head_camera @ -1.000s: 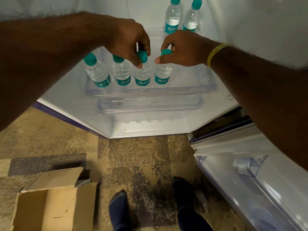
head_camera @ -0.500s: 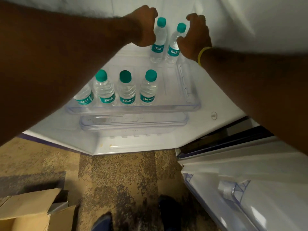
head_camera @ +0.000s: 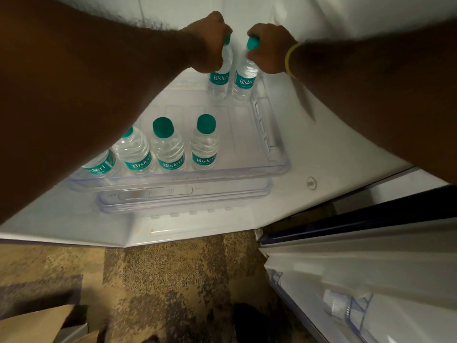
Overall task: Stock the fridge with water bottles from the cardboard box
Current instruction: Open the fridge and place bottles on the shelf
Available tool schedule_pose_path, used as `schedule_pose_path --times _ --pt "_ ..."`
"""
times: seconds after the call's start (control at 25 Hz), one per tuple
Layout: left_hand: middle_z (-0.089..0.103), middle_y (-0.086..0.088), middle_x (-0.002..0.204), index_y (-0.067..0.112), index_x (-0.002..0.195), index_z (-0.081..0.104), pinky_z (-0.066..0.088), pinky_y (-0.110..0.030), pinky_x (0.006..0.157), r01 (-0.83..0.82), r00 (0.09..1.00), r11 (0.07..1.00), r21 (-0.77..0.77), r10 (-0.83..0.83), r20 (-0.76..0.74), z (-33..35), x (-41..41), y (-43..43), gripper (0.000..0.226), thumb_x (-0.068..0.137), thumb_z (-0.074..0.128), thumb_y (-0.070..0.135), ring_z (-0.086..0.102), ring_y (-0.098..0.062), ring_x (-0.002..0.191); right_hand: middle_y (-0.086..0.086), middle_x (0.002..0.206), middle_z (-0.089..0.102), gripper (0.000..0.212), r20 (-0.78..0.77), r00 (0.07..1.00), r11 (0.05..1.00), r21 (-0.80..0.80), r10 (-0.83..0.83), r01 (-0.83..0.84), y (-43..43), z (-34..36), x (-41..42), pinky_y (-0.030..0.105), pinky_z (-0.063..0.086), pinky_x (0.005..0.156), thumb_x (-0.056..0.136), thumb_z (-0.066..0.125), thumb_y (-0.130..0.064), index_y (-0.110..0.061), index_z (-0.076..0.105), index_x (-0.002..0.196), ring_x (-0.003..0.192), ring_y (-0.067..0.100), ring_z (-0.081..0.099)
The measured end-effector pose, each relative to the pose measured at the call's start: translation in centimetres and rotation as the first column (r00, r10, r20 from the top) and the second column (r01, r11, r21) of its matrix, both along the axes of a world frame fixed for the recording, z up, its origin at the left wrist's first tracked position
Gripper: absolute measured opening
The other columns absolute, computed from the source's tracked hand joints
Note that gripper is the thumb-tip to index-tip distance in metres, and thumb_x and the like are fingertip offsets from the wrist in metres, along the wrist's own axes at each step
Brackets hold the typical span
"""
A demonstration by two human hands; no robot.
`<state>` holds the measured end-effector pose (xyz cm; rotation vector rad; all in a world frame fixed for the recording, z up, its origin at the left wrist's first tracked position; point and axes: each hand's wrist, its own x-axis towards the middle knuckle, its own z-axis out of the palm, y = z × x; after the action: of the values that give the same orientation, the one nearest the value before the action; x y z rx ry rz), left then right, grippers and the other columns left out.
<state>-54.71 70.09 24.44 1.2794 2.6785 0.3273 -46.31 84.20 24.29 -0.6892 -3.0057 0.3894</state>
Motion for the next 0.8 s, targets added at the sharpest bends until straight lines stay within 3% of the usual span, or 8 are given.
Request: schedule_pose_path --times 0.2,0.36,0.56,0.8 --pt "0.047 -0.012 0.132 0.01 0.134 0.051 0.044 -0.037 0.101 0.024 0.999 0.996 0.081 -0.021 -0.036 0.0 -0.7 0.5 0.053 0.086 0.072 0.013 0.051 -0.031 0.119 0.009 0.112 0.065 0.03 -0.155 0.988 1.0 -0.028 -0.012 0.008 -0.3 -1.3 0.7 0.03 0.051 0.087 0.086 0.069 -0.017 -0.015 0.059 0.114 0.097 0.024 0.06" --pt "0.059 -0.012 0.124 0.013 0.121 0.056 0.045 -0.035 0.087 0.041 0.999 0.995 0.086 -0.039 -0.016 0.2 0.1 0.3 0.042 0.083 0.074 0.017 0.056 -0.032 0.112 0.01 0.112 0.066 0.03 -0.207 0.978 1.0 -0.017 -0.011 0.007 -1.1 -1.8 1.5 0.031 0.051 0.089 0.086 0.07 -0.019 -0.012 0.061 0.114 0.098 0.026 0.061" --pt "0.06 -0.013 0.126 0.01 0.125 0.061 0.046 -0.037 0.094 0.087 0.996 0.996 0.033 -0.086 -0.029 0.3 1.3 -0.3 0.041 0.086 0.072 0.019 0.056 -0.031 0.114 0.008 0.112 0.064 0.032 -0.164 0.986 1.0 -0.019 -0.011 0.008 -1.5 -1.4 2.7 0.021 0.043 0.083 0.084 0.074 -0.026 -0.011 0.064 0.111 0.1 0.023 0.059" --pt "0.063 -0.011 0.122 0.009 0.123 0.062 0.044 -0.031 0.087 0.155 0.986 0.987 -0.043 -0.152 0.068 1.6 4.2 -1.3 0.042 0.086 0.072 0.027 0.058 -0.027 0.109 0.008 0.122 0.063 0.038 -0.098 0.991 0.995 -0.063 -0.087 0.082 -3.5 0.0 5.9 0.029 0.048 0.096 0.083 0.076 -0.026 -0.009 0.065 0.116 0.11 0.023 0.058"
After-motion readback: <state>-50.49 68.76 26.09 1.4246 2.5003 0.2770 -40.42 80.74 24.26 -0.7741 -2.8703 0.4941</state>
